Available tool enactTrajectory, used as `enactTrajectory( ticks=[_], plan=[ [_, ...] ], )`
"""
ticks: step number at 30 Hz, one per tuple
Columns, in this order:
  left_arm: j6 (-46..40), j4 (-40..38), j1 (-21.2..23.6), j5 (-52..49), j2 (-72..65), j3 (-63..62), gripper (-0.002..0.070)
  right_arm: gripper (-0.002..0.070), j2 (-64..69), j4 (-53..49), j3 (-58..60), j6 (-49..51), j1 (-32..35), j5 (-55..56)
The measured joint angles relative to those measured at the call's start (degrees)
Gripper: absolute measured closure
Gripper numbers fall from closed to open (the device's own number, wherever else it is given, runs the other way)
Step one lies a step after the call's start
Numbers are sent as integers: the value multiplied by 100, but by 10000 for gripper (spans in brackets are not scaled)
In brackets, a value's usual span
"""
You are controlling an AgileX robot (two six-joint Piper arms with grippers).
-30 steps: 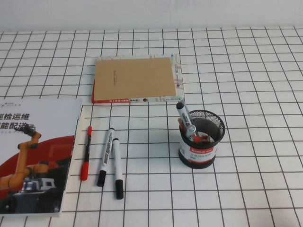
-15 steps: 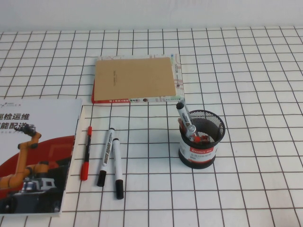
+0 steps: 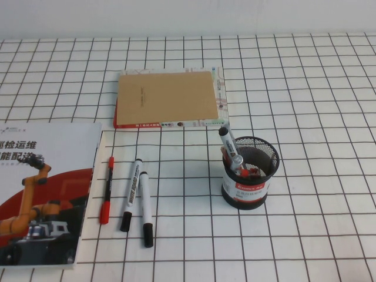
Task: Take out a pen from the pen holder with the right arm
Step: 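Take a marker out of the pen holder and lay it on the table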
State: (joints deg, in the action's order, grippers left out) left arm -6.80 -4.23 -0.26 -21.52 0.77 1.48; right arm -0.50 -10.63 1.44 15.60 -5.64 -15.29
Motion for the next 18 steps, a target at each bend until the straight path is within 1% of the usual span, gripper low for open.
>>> enactTrajectory(
  ticks=[2, 3, 5, 8, 18],
  plan=[
    [0, 0, 0, 0, 0, 0, 679, 692, 0, 828, 0, -1027, 0, -223],
    [0, 0, 0, 0, 0, 0, 679, 692, 0, 1063, 0, -1423, 0, -307],
    [0, 0, 0, 0, 0, 0, 679, 692, 0, 1487, 11, -1866, 0, -398],
    [0, 0, 0, 0, 0, 0, 679, 692, 0, 1677, 11, -2085, 0, -422],
    [0, 0, 0, 0, 0, 0, 679, 692, 0, 1758, 11, -2184, 0, -432]
  ],
)
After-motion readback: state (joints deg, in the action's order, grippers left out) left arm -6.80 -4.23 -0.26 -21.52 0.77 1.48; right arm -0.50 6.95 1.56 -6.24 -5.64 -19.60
